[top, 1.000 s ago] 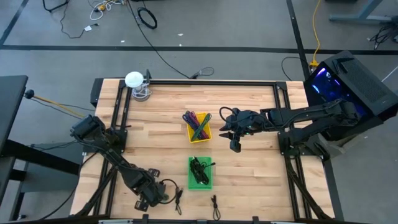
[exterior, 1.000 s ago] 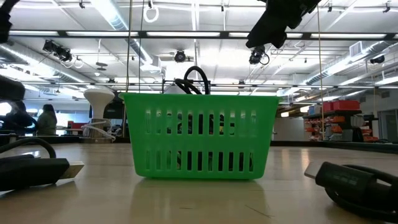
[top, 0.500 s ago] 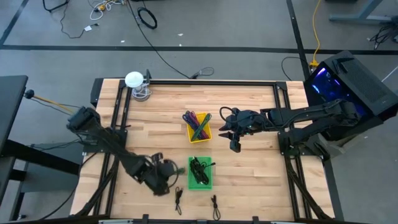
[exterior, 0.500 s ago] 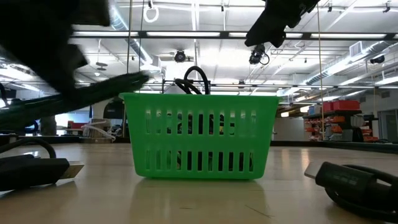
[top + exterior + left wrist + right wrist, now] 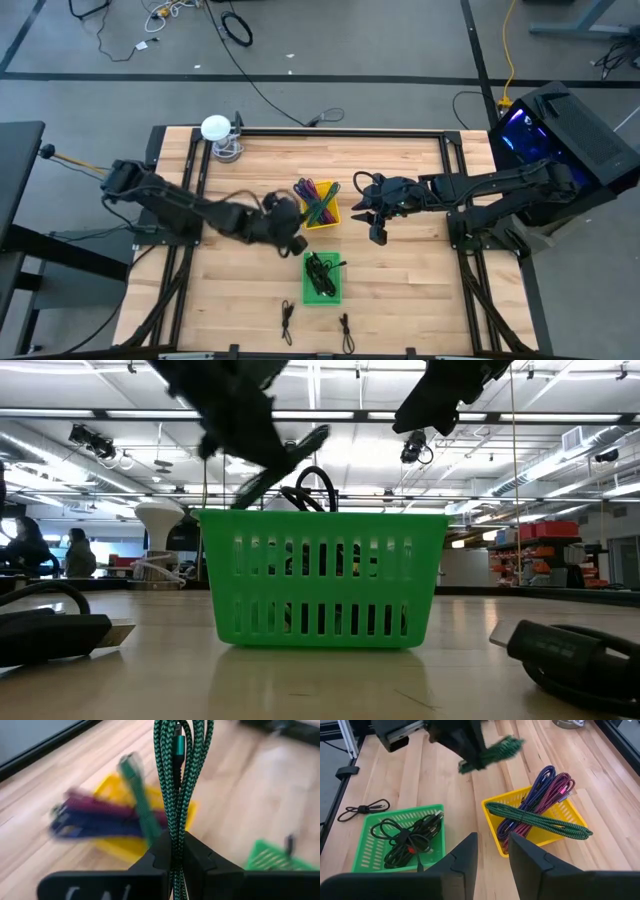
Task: Pick & Place USB Port
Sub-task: Put the black and green charger cable into the yellow bin
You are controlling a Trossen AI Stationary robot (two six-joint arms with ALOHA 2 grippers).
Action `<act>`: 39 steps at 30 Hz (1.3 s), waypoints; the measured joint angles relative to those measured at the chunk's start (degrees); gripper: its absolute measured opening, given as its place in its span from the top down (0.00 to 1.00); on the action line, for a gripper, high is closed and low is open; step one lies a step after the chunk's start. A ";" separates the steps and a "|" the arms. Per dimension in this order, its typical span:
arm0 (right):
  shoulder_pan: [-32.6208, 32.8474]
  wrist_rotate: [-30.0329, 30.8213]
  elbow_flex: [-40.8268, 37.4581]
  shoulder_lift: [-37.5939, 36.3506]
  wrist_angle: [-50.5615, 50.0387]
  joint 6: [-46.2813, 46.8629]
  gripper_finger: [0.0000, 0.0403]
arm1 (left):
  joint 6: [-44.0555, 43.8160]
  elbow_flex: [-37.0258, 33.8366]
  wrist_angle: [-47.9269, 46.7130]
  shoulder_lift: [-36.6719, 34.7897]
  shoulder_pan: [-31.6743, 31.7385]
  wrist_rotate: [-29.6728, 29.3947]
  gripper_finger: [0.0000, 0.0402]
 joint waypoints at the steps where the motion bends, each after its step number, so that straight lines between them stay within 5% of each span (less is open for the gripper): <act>1: 0.00 0.00 0.00 -0.02 0.00 0.00 0.72 | 2.49 0.00 2.45 0.00 1.77 2.17 0.94; 6: 0.47 0.00 0.00 -0.02 -0.11 0.00 0.72 | 8.65 0.02 8.70 0.00 9.53 9.42 0.94; 16: 1.68 0.10 0.00 -0.02 -0.05 -1.51 0.72 | 2.77 -0.07 10.36 4.72 17.12 19.84 0.94; 39: 1.66 0.09 -0.02 -0.02 -0.04 -1.95 0.72 | -5.86 0.00 12.53 9.44 20.76 20.26 0.94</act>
